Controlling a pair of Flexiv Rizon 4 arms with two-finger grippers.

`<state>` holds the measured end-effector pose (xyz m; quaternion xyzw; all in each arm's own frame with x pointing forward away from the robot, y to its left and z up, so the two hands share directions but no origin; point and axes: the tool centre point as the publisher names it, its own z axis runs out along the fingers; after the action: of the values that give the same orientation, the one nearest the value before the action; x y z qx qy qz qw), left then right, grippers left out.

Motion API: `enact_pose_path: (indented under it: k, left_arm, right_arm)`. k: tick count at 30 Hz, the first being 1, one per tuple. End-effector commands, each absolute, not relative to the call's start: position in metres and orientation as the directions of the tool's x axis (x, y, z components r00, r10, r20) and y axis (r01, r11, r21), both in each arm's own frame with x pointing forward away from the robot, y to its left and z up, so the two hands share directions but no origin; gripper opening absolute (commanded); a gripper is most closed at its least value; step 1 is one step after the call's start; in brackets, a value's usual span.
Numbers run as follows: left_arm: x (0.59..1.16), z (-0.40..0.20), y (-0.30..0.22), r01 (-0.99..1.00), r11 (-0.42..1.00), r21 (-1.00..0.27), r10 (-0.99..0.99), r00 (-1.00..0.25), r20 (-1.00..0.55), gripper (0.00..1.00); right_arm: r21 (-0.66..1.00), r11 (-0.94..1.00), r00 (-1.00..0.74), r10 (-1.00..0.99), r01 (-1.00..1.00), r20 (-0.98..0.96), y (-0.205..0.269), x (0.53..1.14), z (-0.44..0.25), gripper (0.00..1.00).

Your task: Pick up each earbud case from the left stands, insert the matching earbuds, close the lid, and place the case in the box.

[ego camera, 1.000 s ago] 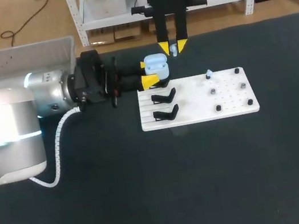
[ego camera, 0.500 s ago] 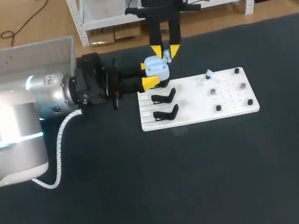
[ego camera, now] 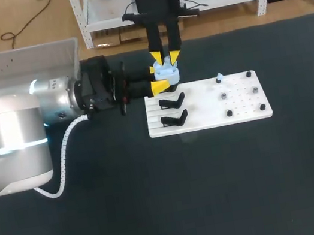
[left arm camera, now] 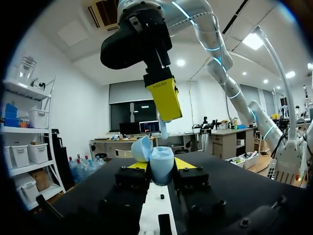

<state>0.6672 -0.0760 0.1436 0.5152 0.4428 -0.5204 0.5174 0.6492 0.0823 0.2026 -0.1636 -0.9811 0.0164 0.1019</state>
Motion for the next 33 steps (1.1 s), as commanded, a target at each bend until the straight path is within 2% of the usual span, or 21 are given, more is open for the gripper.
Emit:
enact_pose_path:
  k: [1, 33]
  left_arm:
    - [0.668, 0.143, -0.076, 0.995, -0.074, 0.073, -0.084, 0.067, -0.994, 0.0]
    - [0.668, 0.143, -0.076, 0.995, -0.074, 0.073, -0.084, 0.067, -0.994, 0.0]
  right_arm:
    - [-0.067, 0.944, -0.924, 0.329, 0.322, 0.195, 0.082, 0.65, 0.199, 0.0]
    - [-0.112, 0.935, -0.913, 0.352, 0.335, 0.204, 0.078, 0.659, 0.183, 0.0]
